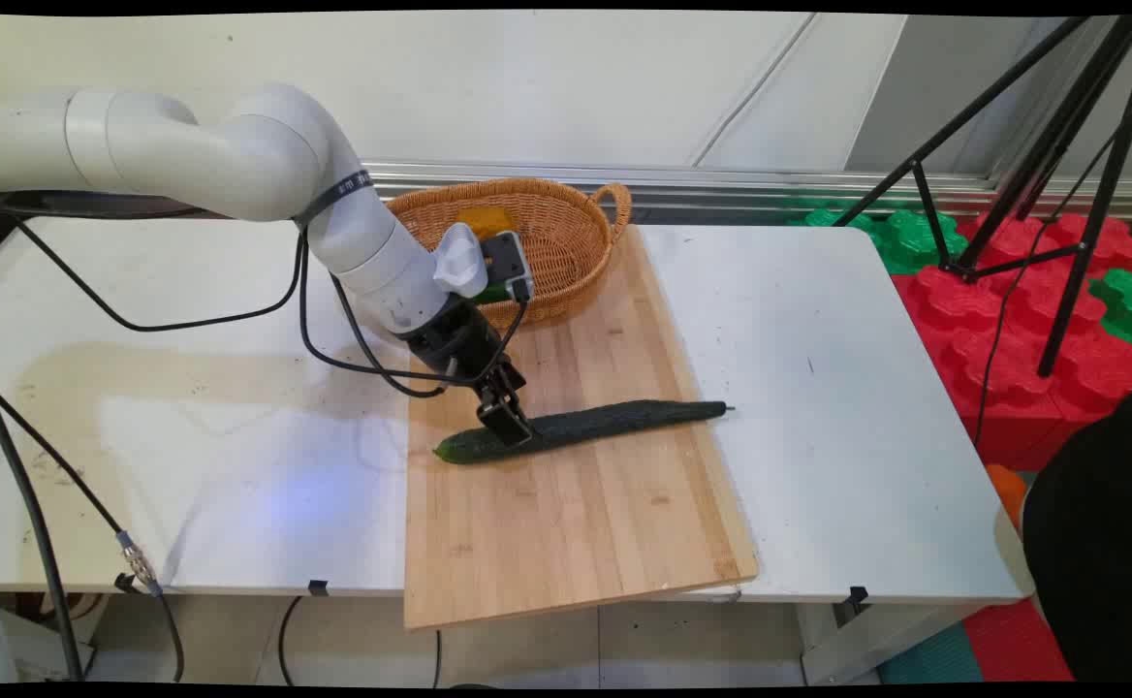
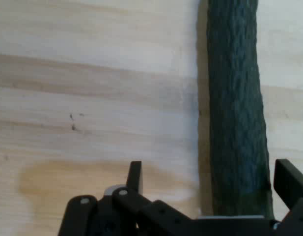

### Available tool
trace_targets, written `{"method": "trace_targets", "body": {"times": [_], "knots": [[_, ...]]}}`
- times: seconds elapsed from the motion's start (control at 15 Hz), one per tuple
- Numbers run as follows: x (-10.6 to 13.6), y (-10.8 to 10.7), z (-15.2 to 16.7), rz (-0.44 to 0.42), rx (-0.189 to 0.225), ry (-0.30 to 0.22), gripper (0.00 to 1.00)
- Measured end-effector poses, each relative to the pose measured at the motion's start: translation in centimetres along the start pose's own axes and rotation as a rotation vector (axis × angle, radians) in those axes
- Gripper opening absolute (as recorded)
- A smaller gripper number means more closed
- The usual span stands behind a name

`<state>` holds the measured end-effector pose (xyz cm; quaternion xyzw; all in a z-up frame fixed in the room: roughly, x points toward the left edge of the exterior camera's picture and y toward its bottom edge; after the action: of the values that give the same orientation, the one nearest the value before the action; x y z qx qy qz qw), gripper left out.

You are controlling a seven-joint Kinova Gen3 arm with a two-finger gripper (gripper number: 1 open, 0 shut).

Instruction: Pick up the potato from the vegetable basket

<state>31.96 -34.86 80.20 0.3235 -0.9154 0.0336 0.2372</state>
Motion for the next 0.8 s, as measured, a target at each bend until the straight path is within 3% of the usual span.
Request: {"method": "trace_targets", "body": {"times": [0.33, 0.8], "knots": [[0.8, -0.1, -1.7, 0.019, 0.018, 0.057, 1.0], [0.6, -0.1, -6.7, 0.084, 0.032, 0.156, 1.0]]}}
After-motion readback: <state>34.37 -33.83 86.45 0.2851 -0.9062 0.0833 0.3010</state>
